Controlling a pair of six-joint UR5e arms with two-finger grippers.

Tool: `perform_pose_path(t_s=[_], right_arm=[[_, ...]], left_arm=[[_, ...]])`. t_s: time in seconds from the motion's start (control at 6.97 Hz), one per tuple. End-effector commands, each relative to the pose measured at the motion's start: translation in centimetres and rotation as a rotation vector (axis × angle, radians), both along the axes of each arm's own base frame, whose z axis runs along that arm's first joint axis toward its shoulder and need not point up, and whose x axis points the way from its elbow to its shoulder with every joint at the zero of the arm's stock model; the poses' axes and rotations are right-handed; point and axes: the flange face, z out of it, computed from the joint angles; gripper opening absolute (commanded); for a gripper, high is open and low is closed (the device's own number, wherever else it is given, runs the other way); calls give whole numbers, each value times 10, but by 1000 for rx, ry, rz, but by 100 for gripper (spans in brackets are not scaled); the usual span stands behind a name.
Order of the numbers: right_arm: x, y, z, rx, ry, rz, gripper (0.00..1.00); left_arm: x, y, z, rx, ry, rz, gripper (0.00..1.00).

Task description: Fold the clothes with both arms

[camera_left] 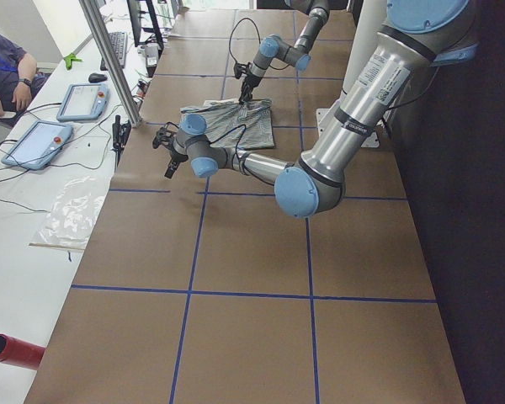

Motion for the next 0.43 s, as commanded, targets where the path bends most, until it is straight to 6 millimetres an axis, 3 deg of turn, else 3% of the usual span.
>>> perform_pose_path(t_s=[0.0, 0.14, 0.29], right_arm=[[29, -42, -23, 9, -27, 11, 100], [44, -54, -45, -34, -100, -28, 100], [62, -55, -52, -111, -173, -12, 100]], left_arm=[[-1, 1, -7, 10, 8, 0, 100], [-3, 7, -31, 19, 44, -7, 100], [-6, 22, -49, -46, 138, 3, 100]])
